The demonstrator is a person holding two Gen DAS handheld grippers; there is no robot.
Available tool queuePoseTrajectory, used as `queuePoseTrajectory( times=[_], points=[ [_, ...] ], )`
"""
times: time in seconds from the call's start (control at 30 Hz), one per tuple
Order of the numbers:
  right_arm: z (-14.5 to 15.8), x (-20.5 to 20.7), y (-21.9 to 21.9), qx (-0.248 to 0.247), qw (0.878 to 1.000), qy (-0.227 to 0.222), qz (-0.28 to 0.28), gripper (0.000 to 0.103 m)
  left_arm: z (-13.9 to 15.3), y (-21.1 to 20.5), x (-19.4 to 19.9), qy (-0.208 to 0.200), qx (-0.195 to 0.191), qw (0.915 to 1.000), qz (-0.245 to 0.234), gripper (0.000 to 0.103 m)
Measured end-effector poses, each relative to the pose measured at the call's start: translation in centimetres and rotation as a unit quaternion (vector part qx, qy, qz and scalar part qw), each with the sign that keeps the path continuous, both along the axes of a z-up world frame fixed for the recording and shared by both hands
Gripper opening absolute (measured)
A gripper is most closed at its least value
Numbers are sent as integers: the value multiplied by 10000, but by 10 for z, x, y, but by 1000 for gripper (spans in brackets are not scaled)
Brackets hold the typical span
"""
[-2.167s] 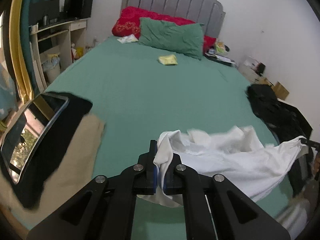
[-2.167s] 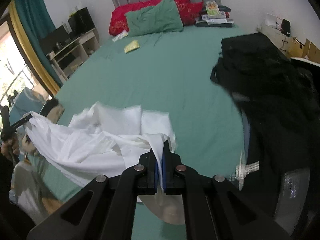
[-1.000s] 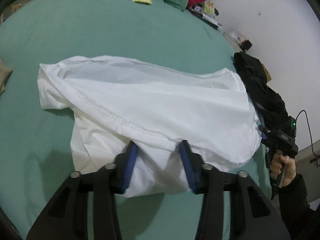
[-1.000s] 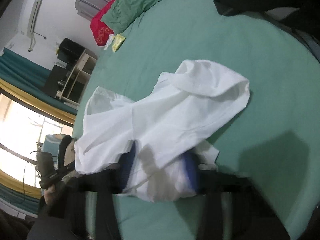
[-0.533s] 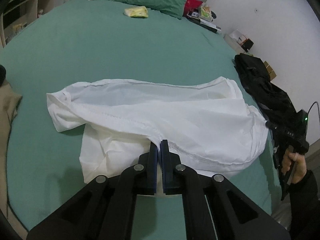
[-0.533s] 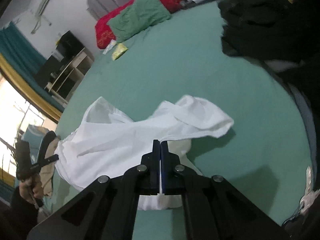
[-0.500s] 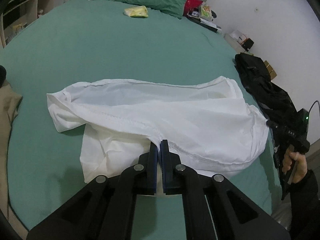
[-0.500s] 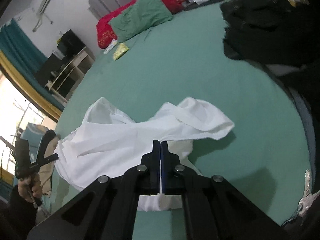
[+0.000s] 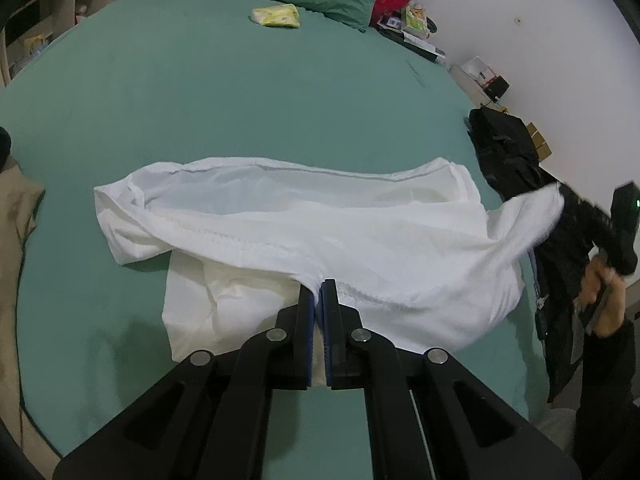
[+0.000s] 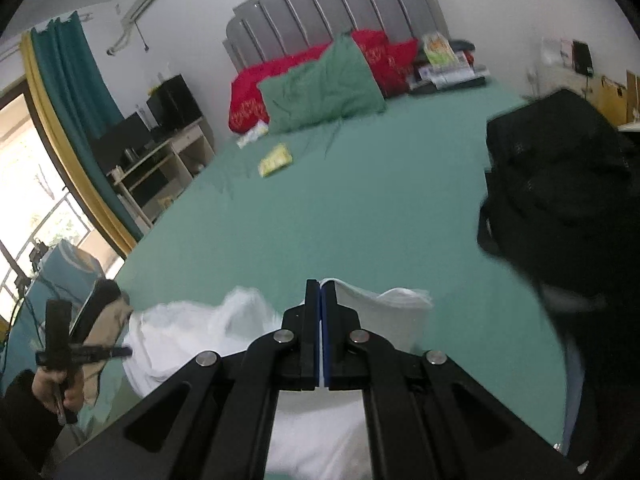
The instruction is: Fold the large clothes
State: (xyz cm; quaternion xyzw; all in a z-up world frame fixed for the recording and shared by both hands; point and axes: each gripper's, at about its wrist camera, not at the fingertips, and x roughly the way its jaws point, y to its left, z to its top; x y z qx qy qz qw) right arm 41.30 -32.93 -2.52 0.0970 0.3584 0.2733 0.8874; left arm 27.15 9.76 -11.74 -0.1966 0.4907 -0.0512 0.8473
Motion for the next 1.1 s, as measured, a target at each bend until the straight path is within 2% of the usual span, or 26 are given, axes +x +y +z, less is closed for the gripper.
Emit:
queuePoseTrajectory(
  times=[0.1,0.17,0.3,0.4,0.47,0.53,0.6,0.67,0.73,0.77,0.8,0.93,1.1],
  points=[
    [2,34,4,80,9999,11,-64,1,6,1,5,-14,104,9999,-13,5],
    [-5,61,9,2,9998,31,-208,1,7,0,7,-5,171,9998,-92,12],
    [-42,105,12,-162,9966,379,-713,2,13,-9,10,-31,166,9990,-415,24],
    [-71,111,16,-240,9939,816,-705,2,19,-18,10,-14,160,9977,-660,32],
    [-72,98,22,-563,9936,755,-621,5,19,-25,15,61,149,9958,-900,36],
    [-65,74,31,-830,9943,535,-404,11,13,-32,26,185,193,9930,-1146,37],
    [-60,49,42,-977,9942,439,-10,21,-1,-39,45,450,436,9890,-1341,37],
    [-58,18,59,-905,9929,406,651,26,-13,-38,59,639,585,9871,-1347,37],
    [-67,-3,79,-915,9842,642,1373,41,-22,-32,74,724,650,9871,-1272,37],
    [-75,-9,90,-1001,9774,840,1660,52,-24,-29,81,732,661,9874,-1239,37],
    [-81,-11,98,-1079,9736,931,1783,56,-26,-24,88,695,660,9882,-1198,37],
    [-107,9,121,-1245,9675,1197,1849,57,-46,0,128,728,894,9891,-919,37],
    [-126,66,132,-989,9690,1662,1537,57,-57,36,174,562,970,9925,-495,37]
  ],
)
